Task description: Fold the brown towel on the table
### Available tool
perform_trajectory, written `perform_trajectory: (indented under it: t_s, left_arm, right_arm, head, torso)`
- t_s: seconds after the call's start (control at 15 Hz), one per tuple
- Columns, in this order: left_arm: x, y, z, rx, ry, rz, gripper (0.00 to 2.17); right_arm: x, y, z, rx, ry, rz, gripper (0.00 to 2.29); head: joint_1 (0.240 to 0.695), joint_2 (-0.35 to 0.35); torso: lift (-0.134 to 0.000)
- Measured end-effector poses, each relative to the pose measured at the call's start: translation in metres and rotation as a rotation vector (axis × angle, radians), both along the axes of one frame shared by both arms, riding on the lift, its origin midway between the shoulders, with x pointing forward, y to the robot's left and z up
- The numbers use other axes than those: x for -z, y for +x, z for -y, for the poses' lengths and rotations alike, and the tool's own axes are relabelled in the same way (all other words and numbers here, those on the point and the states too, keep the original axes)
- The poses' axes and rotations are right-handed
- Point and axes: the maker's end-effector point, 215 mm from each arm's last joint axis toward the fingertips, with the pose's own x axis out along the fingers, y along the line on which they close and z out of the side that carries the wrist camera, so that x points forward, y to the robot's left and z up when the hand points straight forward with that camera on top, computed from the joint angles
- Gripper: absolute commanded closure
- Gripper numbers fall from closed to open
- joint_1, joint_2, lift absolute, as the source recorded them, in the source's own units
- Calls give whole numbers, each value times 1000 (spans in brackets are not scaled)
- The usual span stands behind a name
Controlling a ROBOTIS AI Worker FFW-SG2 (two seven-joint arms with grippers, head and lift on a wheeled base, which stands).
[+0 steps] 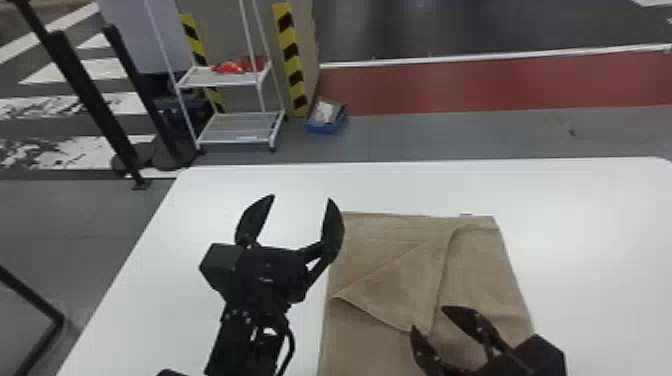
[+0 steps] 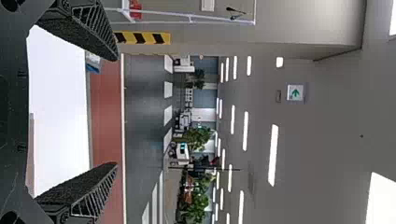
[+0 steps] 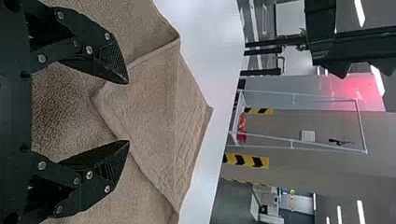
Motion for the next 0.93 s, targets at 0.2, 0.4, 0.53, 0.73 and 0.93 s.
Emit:
perform_trajectory:
  t_s: [0.2, 0.4, 0.53, 0.73, 0.93]
  left_arm:
    - [6, 0, 2, 14, -16, -13, 87]
    - [12, 0, 3, 16, -20, -22, 87]
    - [12, 0, 2, 15, -20, -21, 87]
    - [11, 0, 1, 14, -20, -19, 87]
    - [12, -1, 3, 16, -22, -21, 87]
  right_arm:
    - [12, -2, -3, -20, -31, -38, 650]
    - [18, -1, -4, -21, -48, -52, 653]
    - [21, 0, -4, -20, -56, -67, 761]
    - [24, -2, -7, -24, -57, -79, 826]
    - [19, -2, -10, -26, -48, -70, 822]
  head:
    - [695, 185]
    - [695, 186]
    - [695, 186]
    - [695, 191]
    - [695, 193]
  torso:
    - [-118]
    - [-118]
    - [-118]
    - [-118]
    - [-118]
